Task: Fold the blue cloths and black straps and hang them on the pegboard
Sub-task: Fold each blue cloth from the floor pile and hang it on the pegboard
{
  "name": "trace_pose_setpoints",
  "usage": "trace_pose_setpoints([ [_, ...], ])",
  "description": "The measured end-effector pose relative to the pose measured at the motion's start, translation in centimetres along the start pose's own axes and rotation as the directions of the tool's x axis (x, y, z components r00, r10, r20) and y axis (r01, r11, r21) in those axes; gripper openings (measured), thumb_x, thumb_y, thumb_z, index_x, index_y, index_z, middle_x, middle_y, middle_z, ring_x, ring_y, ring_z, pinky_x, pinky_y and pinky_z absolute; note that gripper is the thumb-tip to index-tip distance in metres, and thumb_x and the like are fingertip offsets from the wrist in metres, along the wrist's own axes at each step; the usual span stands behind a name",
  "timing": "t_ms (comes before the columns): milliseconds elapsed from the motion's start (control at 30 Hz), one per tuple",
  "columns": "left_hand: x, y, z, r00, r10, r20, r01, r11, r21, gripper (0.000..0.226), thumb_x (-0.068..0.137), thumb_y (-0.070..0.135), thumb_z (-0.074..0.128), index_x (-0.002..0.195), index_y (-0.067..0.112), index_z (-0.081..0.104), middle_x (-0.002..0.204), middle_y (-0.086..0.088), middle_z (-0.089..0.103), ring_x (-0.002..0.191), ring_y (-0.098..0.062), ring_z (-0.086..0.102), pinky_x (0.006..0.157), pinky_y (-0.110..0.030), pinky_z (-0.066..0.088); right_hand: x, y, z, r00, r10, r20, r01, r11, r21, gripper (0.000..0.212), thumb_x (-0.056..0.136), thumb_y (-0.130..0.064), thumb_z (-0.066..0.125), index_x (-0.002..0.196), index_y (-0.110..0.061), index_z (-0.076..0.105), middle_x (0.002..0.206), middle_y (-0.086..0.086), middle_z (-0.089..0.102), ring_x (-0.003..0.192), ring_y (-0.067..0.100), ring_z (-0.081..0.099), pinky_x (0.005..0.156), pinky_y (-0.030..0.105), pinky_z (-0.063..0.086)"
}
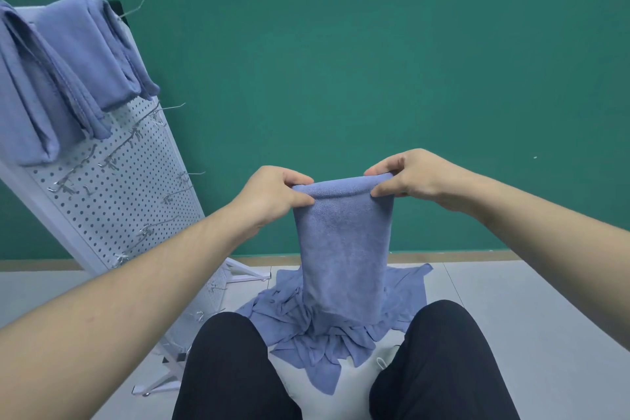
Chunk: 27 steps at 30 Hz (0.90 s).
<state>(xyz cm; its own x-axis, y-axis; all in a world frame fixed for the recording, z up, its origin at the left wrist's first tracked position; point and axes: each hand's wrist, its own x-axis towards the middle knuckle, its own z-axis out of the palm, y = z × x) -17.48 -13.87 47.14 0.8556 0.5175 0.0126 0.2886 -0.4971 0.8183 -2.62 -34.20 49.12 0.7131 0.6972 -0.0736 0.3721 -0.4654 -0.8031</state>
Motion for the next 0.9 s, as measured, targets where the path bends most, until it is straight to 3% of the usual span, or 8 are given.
trace_pose_setpoints([
  [67,0.0,0.5,0.0,0.999,0.051,-0.004,-0.05,0.991,0.127,0.02,0.081,0.011,0.077,0.086,0.031,0.077,0.092,0.01,0.076,0.085,-0.01,0.065,0.08,-0.027,0.052,-0.1,-0.2,0.0,1.0,-0.006,-0.03,0.002,0.992,-0.126,0.03,0.078,-0.018,0.081,0.106,-0.027,0.076,0.099,-0.01,0.075,0.099,0.011,0.069,0.087,0.024,0.052],
  [200,-0.1,1.0,-0.1,0.994,0.104,-0.035,-0.088,0.948,0.306,0.006,0.083,0.021,0.075,0.083,0.026,0.078,0.073,0.014,0.069,0.062,-0.006,0.054,0.058,-0.022,0.044,0.0,-0.5,-0.1,1.0,0.014,-0.025,-0.02,0.957,-0.291,0.018,0.08,-0.024,0.08,0.097,-0.028,0.075,0.09,-0.009,0.072,0.088,0.013,0.064,0.081,0.027,0.05],
  [333,0.1,1.0,-0.3,0.987,0.158,-0.016,-0.144,0.937,0.319,0.004,0.086,0.025,0.074,0.084,0.022,0.074,0.075,0.012,0.068,0.069,-0.009,0.057,0.061,-0.021,0.042,0.0,-0.2,-0.3,0.999,-0.003,-0.047,-0.01,0.963,-0.268,0.007,0.084,-0.031,0.076,0.088,-0.026,0.073,0.09,-0.007,0.071,0.087,0.013,0.061,0.074,0.026,0.047],
  [467,0.4,0.0,-0.6,0.994,0.109,0.008,-0.109,0.994,0.011,0.006,0.093,0.027,0.067,0.092,0.022,0.064,0.091,0.009,0.067,0.083,-0.008,0.057,0.079,-0.026,0.045,0.0,0.4,-0.1,0.999,-0.03,-0.025,0.029,0.999,-0.043,0.018,0.092,-0.034,0.067,0.101,-0.018,0.065,0.114,0.002,0.069,0.101,0.017,0.06,0.088,0.032,0.046],
  [567,0.5,-0.3,-0.3,0.99,0.132,0.042,-0.123,0.977,-0.174,0.007,0.097,0.025,0.063,0.093,0.023,0.058,0.085,0.009,0.063,0.079,-0.01,0.053,0.082,-0.032,0.044,-0.1,0.4,0.5,0.994,-0.071,-0.082,0.076,0.995,0.058,0.025,0.094,-0.041,0.06,0.105,-0.019,0.058,0.116,0.004,0.065,0.113,0.024,0.06,0.102,0.045,0.047],
  [700,-0.1,0.4,0.6,0.99,0.141,0.001,-0.13,0.917,-0.376,0.007,0.101,0.023,0.058,0.098,0.019,0.054,0.085,0.006,0.065,0.073,-0.008,0.058,0.071,-0.029,0.049,-0.3,0.0,1.7,0.974,-0.111,-0.198,0.134,0.985,0.109,0.021,0.103,-0.039,0.044,0.109,-0.02,0.05,0.103,-0.005,0.06,0.094,0.012,0.054,0.083,0.031,0.045],
  [900,-0.6,1.3,2.3,0.973,0.156,-0.171,-0.215,0.882,-0.419,0.007,0.103,0.028,0.053,0.098,0.024,0.051,0.092,0.006,0.058,0.077,-0.008,0.052,0.072,-0.029,0.041,-0.7,-0.2,3.7,0.909,-0.143,-0.39,0.194,0.976,0.094,0.03,0.108,-0.039,0.032,0.113,-0.011,0.041,0.094,0.001,0.054,0.08,0.014,0.05,0.064,0.02,0.035],
])
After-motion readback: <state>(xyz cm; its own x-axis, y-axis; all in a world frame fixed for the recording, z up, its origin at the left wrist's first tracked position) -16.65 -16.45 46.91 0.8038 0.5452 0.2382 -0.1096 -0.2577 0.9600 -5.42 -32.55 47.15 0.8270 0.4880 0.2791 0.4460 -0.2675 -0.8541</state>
